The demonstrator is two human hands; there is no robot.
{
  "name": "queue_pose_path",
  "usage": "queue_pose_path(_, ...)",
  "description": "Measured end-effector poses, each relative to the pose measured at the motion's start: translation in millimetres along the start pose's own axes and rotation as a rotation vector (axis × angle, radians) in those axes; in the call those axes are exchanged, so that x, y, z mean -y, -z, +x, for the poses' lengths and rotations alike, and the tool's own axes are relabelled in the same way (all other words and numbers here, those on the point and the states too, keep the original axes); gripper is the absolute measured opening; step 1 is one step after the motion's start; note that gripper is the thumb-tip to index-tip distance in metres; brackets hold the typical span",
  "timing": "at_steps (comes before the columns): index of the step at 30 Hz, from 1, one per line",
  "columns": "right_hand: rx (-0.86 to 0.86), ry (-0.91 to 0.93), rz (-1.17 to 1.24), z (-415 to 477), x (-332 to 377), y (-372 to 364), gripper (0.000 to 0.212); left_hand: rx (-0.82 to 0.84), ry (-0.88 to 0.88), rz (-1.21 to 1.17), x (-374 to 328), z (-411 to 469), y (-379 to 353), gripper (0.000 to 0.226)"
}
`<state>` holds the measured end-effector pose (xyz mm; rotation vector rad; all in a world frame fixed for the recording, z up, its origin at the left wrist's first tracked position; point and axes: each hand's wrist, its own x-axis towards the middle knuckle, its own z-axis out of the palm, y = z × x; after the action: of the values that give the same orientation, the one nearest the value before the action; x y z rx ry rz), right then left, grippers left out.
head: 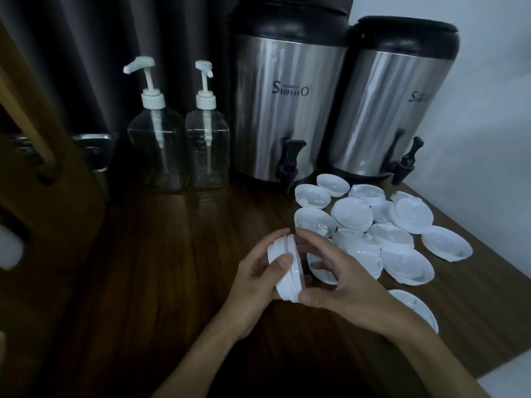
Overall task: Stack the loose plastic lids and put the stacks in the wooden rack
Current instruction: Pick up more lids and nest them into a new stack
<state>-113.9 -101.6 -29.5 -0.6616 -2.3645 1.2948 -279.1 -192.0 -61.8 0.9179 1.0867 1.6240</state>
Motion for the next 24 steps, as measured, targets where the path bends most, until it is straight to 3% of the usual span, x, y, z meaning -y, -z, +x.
queue_pose_path(4,0.085,0.049,-0.058,-2.1,1.7,6.5,0.086,0.024,-0.005,0.014,1.5,-0.8,-0.9,0.049)
queue_pose_path(9,0.074,0.094,-0.078,-0.1,2.0,4.2,0.083,0.018,-0.007,0.004,2.2,0.0,0.7,0.052)
queue_pose_path(13,0.058,0.040,-0.028,-1.2,2.3,5.7,0.085,-0.044,-0.017,0.046,4.5,1.4,1.8,0.056)
queue_pose_path(16,0.018,0.006,-0.035,-2.2,2.1,4.8,0.077,-0.045,-0.028,0.077,7.1,0.7,1.0,0.052)
queue_pose_path(24,0.026,0.011,-0.073,-1.5,5.9,0.4,0.081,-0.012,-0.035,0.092,8.2,2.8,1.1,0.056)
